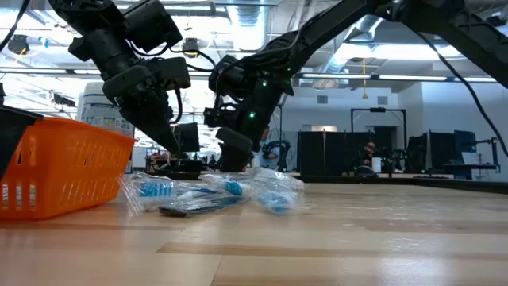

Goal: Pick & Place Travel size toiletries
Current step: Put the top black comb into the blue basket

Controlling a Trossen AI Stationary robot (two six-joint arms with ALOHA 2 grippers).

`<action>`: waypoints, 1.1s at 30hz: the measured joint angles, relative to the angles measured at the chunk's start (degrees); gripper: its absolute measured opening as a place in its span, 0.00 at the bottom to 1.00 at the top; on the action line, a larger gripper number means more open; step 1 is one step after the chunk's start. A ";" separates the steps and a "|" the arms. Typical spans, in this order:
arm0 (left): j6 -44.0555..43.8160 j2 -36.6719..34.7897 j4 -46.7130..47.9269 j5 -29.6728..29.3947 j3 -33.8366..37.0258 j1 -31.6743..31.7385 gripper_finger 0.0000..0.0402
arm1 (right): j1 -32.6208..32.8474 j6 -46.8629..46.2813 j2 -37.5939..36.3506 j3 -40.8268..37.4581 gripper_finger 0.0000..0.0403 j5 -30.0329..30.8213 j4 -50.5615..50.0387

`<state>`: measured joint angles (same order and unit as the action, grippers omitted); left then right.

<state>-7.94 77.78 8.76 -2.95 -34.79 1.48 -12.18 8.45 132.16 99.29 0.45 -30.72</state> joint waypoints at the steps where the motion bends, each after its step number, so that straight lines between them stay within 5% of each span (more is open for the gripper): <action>1: 0.00 0.00 -0.03 -0.01 0.00 0.00 0.00 | -0.18 -0.82 0.00 0.00 0.35 0.00 -0.04; 33: 0.04 0.00 -0.05 0.01 0.00 0.00 0.00 | 0.55 -2.61 0.02 2.67 0.30 1.11 -3.58</action>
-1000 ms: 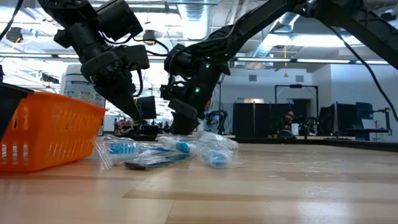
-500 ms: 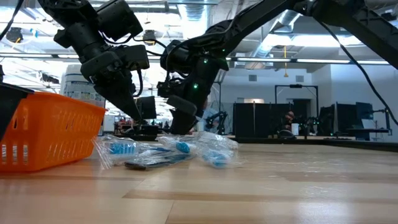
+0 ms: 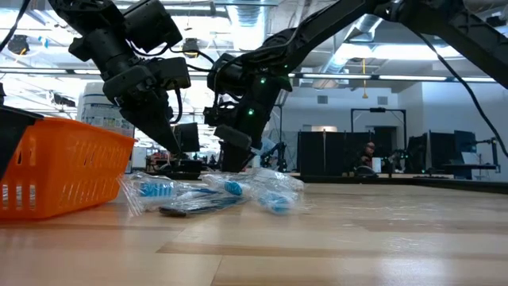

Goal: Pick & Place Travel size toiletries
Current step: Put the top black comb into the blue basket

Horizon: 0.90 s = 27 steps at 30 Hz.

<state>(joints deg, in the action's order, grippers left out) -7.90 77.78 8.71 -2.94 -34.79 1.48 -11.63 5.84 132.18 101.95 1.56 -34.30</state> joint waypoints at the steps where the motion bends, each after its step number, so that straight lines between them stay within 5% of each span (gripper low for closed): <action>1: 0.00 0.00 0.00 -0.01 0.00 0.00 0.00 | 0.15 0.12 0.00 0.00 0.30 0.00 -0.19; 23: 0.04 0.00 -0.15 -0.15 0.02 -0.02 0.00 | 0.25 0.59 0.24 -0.44 0.31 0.00 0.19; 27: 0.17 0.00 -0.17 -4.85 0.02 -0.02 0.00 | 0.21 0.61 0.24 -0.44 0.31 0.02 -0.07</action>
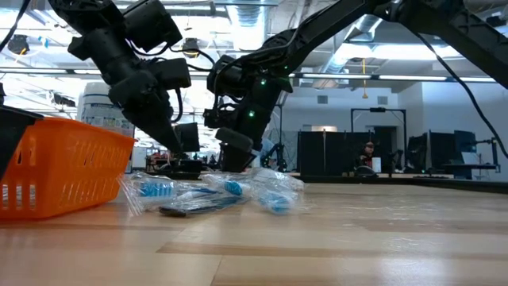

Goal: Pick & Place Travel size toiletries
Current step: Put the top black comb into the blue basket

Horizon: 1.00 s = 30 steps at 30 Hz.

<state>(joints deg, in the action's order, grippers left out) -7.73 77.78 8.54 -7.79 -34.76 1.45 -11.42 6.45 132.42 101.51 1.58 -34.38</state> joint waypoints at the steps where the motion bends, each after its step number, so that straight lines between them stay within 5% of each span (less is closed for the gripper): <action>1: 0.30 0.00 0.02 -0.49 0.00 0.01 0.00 | 0.00 0.05 0.00 0.00 0.31 0.00 -0.29; 8: 3.22 3.75 -0.43 -6.13 0.00 0.30 0.05 | 0.02 0.09 0.00 0.00 0.30 -0.02 -0.83; 13: 4.64 12.52 -1.75 -8.31 -1.08 1.19 0.19 | 0.04 0.07 0.00 0.00 0.30 -0.01 -1.17; 20: 7.88 16.54 -2.06 -19.37 -5.12 -0.87 0.37 | 0.02 0.11 0.00 0.00 0.30 -0.05 -1.26; 30: 7.94 16.81 -2.53 -19.76 -5.62 -1.20 0.39 | 0.02 0.07 0.00 0.00 0.30 -0.20 -1.73</action>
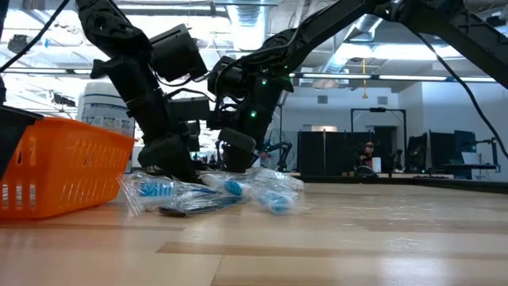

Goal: Pick & Place Travel size toiletries
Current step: Put the top black comb into the blue basket

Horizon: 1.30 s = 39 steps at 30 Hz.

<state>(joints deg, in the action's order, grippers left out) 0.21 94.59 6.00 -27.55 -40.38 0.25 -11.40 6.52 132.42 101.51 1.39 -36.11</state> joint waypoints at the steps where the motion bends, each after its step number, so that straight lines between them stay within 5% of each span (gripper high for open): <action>1: 0.00 0.00 0.02 0.00 0.00 0.00 0.39 | 0.00 0.00 0.00 0.00 0.30 -0.02 -0.01; 9: 0.64 -0.02 0.01 -0.83 0.00 -0.16 0.35 | -0.02 -0.11 0.00 0.00 0.30 -0.02 -0.12; 16: 1.05 -0.02 0.00 -8.09 0.00 -0.17 0.33 | -0.02 -0.11 0.00 0.00 0.30 -0.04 -0.14; 39: -0.01 5.01 -5.68 -10.91 -0.04 1.90 0.31 | -0.15 0.15 -0.07 -0.09 0.30 0.20 -1.06</action>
<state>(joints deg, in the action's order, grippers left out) 0.20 99.59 0.33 -38.46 -40.42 2.15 -11.55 6.67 132.35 101.43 1.59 -37.16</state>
